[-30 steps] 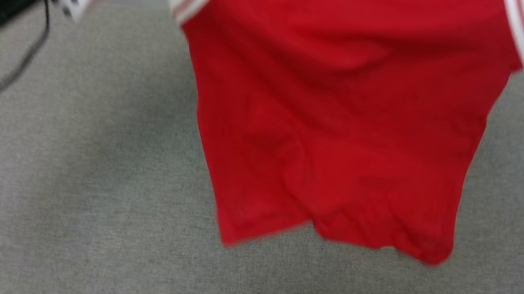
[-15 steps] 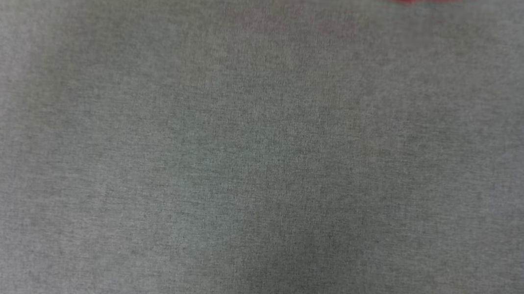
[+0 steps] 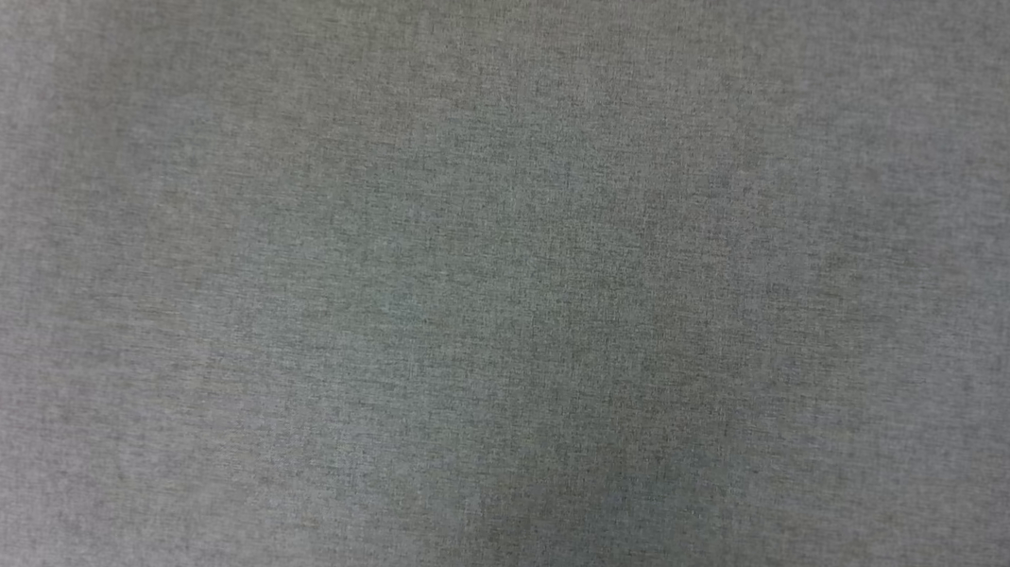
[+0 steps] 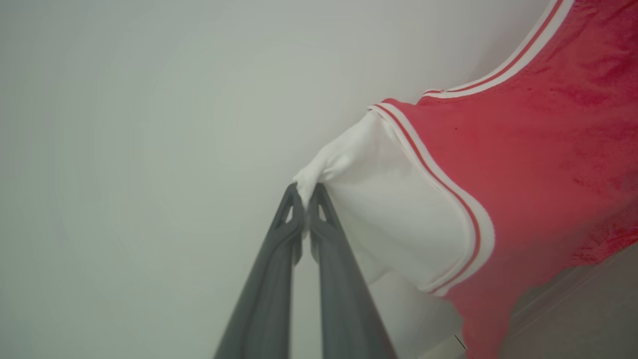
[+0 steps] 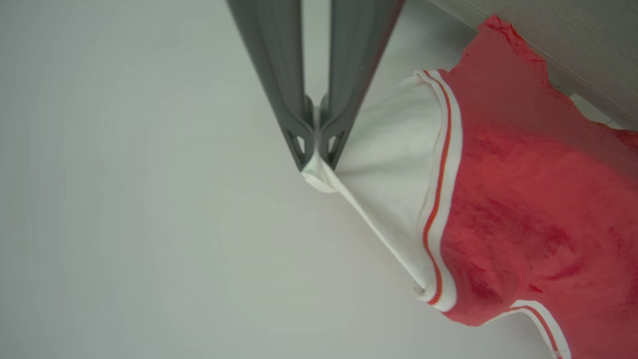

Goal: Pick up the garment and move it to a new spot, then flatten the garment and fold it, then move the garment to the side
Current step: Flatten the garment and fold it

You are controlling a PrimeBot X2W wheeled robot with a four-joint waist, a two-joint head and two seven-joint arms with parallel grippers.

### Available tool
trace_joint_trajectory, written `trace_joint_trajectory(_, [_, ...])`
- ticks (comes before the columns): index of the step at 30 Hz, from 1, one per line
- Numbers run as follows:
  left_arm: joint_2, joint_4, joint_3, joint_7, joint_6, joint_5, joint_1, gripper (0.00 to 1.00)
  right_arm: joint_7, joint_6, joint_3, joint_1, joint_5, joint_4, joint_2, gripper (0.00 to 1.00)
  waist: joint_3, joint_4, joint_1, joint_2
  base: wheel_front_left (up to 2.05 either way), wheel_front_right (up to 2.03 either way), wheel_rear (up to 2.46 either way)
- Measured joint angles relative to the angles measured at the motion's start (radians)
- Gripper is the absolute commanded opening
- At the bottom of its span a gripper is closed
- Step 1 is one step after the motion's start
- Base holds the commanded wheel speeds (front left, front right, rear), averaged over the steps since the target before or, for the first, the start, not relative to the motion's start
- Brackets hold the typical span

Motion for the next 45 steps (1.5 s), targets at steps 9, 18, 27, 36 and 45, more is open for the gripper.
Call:
trace_joint_trajectory(9, [-0.014,0.063,-0.054,-0.115,-0.005,-0.067,0.263,0.0,-0.132,0.0,0.088,0.264,0.105,0.024,0.001,0.0,-0.046,-0.012,-0.0001,0.0,0.0,0.0,0.0])
trace_joint_trajectory(18, [-0.01,0.024,-0.088,-0.215,0.014,-0.156,0.645,0.0,-0.224,0.0,0.161,0.624,0.212,-0.078,-0.036,0.0,-0.14,-0.017,-0.0002,0.0,0.0,0.0,0.0])
trace_joint_trajectory(27, [0.055,-0.134,-0.113,-0.243,0.113,-0.246,1.062,0.0,-0.249,0.0,0.141,0.988,0.288,-0.164,-0.109,0.0,-0.271,-0.02,-0.0003,0.0,0.0,0.0,0.0])
trace_joint_trajectory(36, [0.141,-0.327,-0.14,-0.231,0.233,-0.325,1.364,0.0,-0.237,0.0,0.023,1.316,0.32,-0.255,-0.163,0.0,-0.389,-0.025,-0.0004,0.0,0.0,0.0,0.0])
trace_joint_trajectory(45, [0.228,-0.474,-0.16,-0.215,0.318,-0.394,1.573,0.0,-0.142,0.0,-0.17,1.678,0.307,-0.395,-0.198,0.0,-0.469,-0.027,-0.0005,0.0,0.0,0.0,0.0])
